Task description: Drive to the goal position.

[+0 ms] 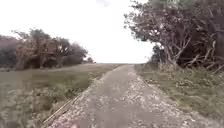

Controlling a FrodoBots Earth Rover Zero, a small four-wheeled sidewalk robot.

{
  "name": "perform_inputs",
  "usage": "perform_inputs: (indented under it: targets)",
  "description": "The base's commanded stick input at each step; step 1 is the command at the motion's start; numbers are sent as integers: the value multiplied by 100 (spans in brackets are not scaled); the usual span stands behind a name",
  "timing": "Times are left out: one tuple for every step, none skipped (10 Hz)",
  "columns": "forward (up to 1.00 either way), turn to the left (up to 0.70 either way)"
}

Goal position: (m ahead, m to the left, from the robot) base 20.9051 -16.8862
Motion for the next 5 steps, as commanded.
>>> perform_inputs:
  targets:
    - [100,-33]
    - [100,-33]
    - [100,-17]
    - [100,-1]
    - [100,-1]
